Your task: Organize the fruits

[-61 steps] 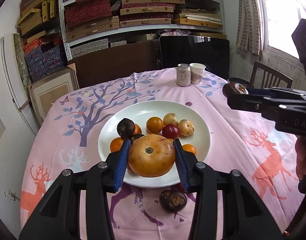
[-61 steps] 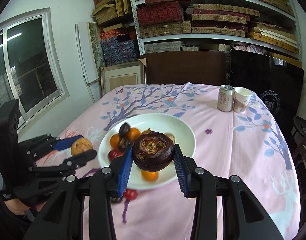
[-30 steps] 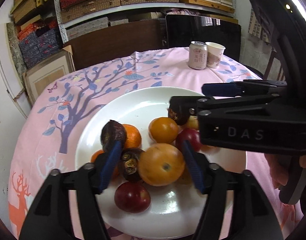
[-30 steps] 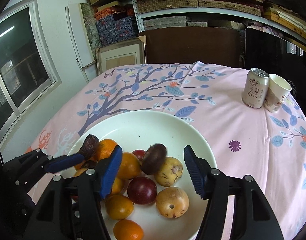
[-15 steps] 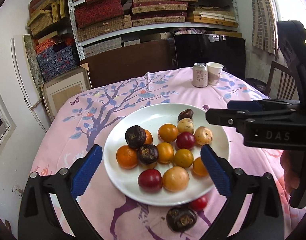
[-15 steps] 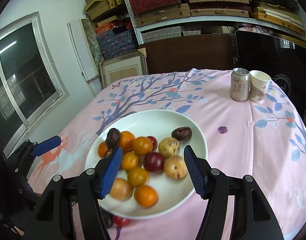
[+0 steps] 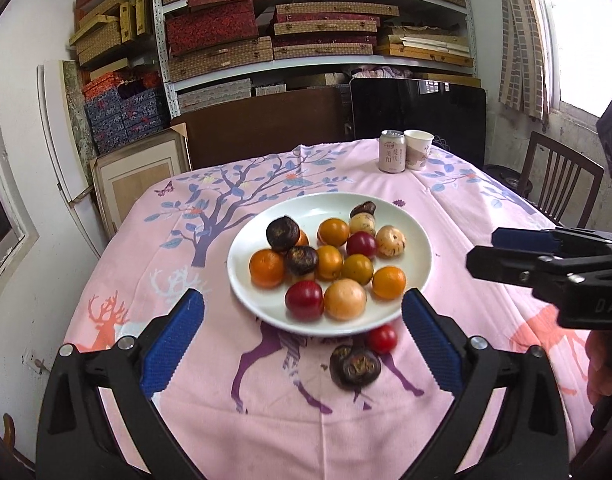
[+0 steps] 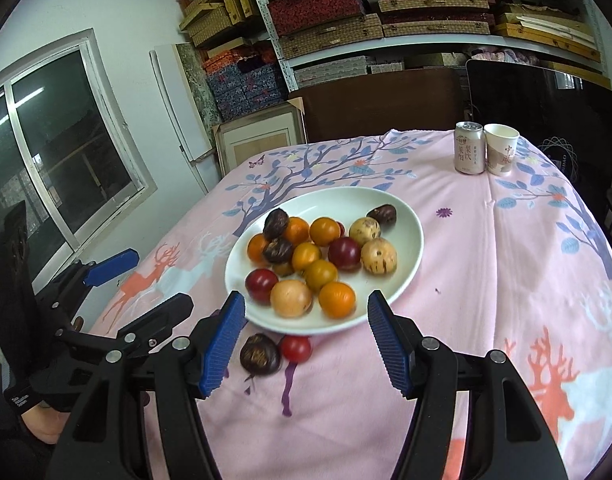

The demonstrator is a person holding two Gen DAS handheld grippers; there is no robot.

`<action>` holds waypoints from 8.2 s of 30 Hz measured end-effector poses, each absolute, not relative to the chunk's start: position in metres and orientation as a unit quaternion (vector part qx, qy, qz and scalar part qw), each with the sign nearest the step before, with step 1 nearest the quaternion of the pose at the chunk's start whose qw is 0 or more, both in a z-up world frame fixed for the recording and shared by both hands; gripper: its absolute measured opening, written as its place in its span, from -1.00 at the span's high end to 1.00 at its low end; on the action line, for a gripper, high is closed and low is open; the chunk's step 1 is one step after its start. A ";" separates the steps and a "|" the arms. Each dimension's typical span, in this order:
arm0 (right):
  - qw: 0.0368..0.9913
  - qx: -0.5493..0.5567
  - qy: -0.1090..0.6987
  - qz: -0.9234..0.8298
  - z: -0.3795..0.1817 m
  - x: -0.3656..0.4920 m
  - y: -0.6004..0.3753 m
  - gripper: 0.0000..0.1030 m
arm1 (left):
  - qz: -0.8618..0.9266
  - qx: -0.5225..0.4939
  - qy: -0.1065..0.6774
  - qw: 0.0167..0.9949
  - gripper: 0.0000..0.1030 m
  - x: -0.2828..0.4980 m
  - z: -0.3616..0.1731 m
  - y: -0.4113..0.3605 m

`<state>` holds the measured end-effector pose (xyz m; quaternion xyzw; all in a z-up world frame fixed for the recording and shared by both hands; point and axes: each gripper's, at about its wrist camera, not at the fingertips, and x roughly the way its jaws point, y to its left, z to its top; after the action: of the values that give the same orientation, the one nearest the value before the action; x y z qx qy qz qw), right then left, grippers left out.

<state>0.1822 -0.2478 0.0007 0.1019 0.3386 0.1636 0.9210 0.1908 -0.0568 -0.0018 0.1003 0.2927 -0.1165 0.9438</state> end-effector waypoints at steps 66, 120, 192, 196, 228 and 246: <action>0.887 -0.009 0.447 0.112 -0.085 0.222 -0.153 -0.25 | -0.116 0.093 0.331 0.932 0.11 0.140 -0.034 0.026; 0.895 0.050 0.421 0.138 -0.072 0.192 -0.184 0.47 | -0.119 0.083 0.329 0.933 0.11 0.140 -0.037 0.027; 0.911 0.092 0.371 0.154 -0.029 0.336 -0.268 -0.24 | -0.106 0.073 0.339 0.932 -0.92 0.355 -0.016 -0.073; 0.911 0.088 0.378 0.141 -0.027 0.296 -0.270 -0.46 | -0.083 0.105 0.332 0.934 -0.92 0.311 -0.011 -0.071; 0.966 0.044 0.251 0.048 0.036 -0.066 -0.220 -0.93 | -0.037 0.059 0.251 0.965 -0.92 -0.039 0.049 0.005; 0.970 0.060 0.234 0.034 0.038 -0.085 -0.237 -0.93 | -0.027 0.061 0.247 0.967 -0.92 -0.044 0.056 -0.002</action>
<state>-0.0848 -0.2371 0.0383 0.0604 0.2338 0.0340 0.9698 -0.0437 -0.0015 0.0556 0.0607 0.2466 -0.0274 0.9668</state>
